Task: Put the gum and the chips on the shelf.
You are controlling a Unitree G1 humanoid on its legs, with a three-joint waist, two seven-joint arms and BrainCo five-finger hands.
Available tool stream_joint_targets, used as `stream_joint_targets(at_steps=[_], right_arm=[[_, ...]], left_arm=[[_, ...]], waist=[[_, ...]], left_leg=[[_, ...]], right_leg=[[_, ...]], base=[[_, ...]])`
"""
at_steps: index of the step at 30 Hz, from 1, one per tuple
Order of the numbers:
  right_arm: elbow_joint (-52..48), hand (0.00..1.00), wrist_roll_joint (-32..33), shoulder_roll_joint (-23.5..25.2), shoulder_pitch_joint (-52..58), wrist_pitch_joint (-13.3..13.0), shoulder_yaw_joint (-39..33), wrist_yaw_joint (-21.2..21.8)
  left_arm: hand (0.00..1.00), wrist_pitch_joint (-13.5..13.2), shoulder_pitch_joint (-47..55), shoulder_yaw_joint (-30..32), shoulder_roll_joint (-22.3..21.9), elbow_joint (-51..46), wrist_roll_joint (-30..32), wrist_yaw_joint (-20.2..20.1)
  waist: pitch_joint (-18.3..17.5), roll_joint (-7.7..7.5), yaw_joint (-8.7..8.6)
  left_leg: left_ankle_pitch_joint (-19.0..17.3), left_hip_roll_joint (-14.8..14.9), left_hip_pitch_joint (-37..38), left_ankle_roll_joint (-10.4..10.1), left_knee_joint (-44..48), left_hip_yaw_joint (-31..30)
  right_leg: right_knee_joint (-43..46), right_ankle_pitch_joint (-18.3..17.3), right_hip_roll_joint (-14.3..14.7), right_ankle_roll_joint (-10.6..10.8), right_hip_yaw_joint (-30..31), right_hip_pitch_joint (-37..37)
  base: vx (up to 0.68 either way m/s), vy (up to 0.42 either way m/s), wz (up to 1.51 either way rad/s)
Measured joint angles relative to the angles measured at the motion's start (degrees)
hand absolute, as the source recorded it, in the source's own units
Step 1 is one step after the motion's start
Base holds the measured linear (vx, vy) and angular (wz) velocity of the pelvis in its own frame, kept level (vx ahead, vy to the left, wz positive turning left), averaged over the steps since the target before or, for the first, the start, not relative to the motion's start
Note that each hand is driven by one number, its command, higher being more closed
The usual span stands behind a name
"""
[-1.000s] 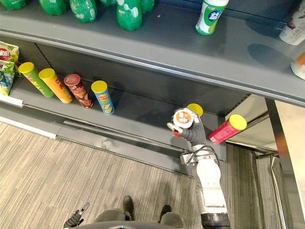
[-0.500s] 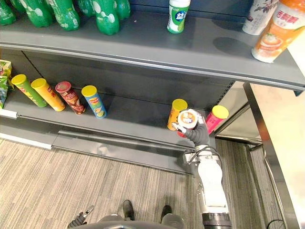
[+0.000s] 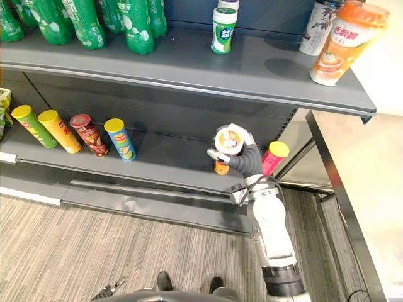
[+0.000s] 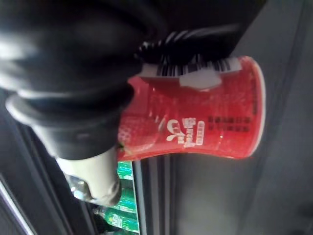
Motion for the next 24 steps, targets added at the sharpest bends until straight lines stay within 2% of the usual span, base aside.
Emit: stream_joint_targets(at_steps=[4, 8, 14, 24], right_arm=[[0.0, 1.0, 0.1, -1.8, -5.3, 1.5, 0.1, -2.2], [0.0, 1.0, 1.2, -2.2, -9.5, 1.7, 0.1, -3.6], [0.4, 1.0, 1.3, -2.3, -12.9, 1.9, 0.2, -4.4], [3.9, 1.0, 4.7, -4.4, -19.5, 4.0, 0.4, -5.2]], left_arm=[[0.0, 0.1, 0.0, -1.3, 0.5, 0.1, 0.1, 0.0], [0.0, 0.4, 0.0, -1.4, 0.5, 0.1, 0.1, 0.1], [0.0, 0.5, 0.0, -1.4, 0.6, 0.1, 0.2, 0.1], [0.0, 1.3, 0.1, -2.4, 1.2, 0.1, 0.5, 0.2]], waist=[[-0.4, -0.27, 0.13], [-0.5, -0.37, 0.14], [-0.6, -0.46, 0.14], [-1.0, -1.08, 0.21]], left_leg=[[0.1, 0.2, 0.1, 0.1, 0.0, 0.1], [0.4, 0.3, 0.1, 0.1, 0.0, 0.1], [0.6, 0.6, 0.2, 0.0, -0.1, -0.3], [1.3, 1.4, 0.6, -0.2, -0.1, -0.3]], right_leg=[[-0.3, 0.4, 0.3, -0.2, 0.3, 0.2], [-0.8, 0.9, 0.5, -0.3, 0.3, 0.3], [-0.8, 1.0, 0.8, -0.4, 0.1, 0.5], [-1.2, 1.3, 1.6, -0.9, 0.1, 1.1]], base=[[-0.01, 0.0, -0.02], [-0.01, 0.0, -0.01], [0.0, 0.0, 0.01], [0.0, 0.0, 0.0]])
